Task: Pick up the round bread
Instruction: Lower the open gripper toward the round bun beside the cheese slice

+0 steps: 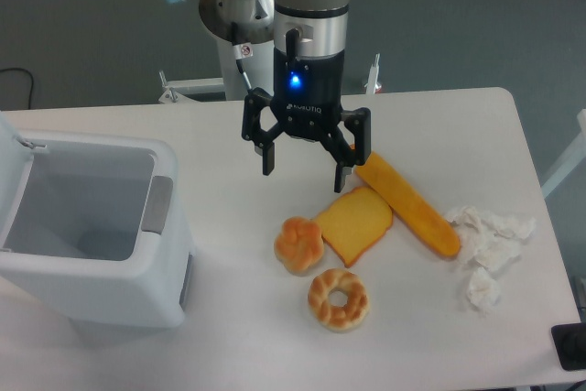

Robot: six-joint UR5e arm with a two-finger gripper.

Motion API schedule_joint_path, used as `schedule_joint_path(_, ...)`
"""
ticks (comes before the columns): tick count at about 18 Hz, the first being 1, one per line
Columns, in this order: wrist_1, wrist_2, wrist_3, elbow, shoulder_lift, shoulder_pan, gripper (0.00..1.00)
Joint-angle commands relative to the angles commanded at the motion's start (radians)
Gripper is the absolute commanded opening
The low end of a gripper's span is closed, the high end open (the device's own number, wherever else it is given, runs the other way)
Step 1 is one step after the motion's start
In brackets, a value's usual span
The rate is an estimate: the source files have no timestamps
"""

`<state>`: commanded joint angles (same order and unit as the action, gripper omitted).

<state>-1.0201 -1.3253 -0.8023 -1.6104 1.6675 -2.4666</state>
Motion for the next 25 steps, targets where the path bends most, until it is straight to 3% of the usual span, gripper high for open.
schedule_joint_path(6, -0.003, -0.005, -0.003, -0.083, -0.022, 0.000, 1.00)
schedule_joint_path(11, -0.012, -0.172, 0.002, -0.124, -0.028, 0.037, 1.00)
schedule_joint_path(14, -0.017, -0.178, 0.011, -0.128, -0.015, 0.054, 1.00)
schedule_joint_path(18, -0.018, -0.172, 0.045, -0.146, 0.011, 0.057, 1.00)
schedule_joint_path(25, -0.005, -0.170, 0.060, -0.121, 0.113, 0.063, 1.00)
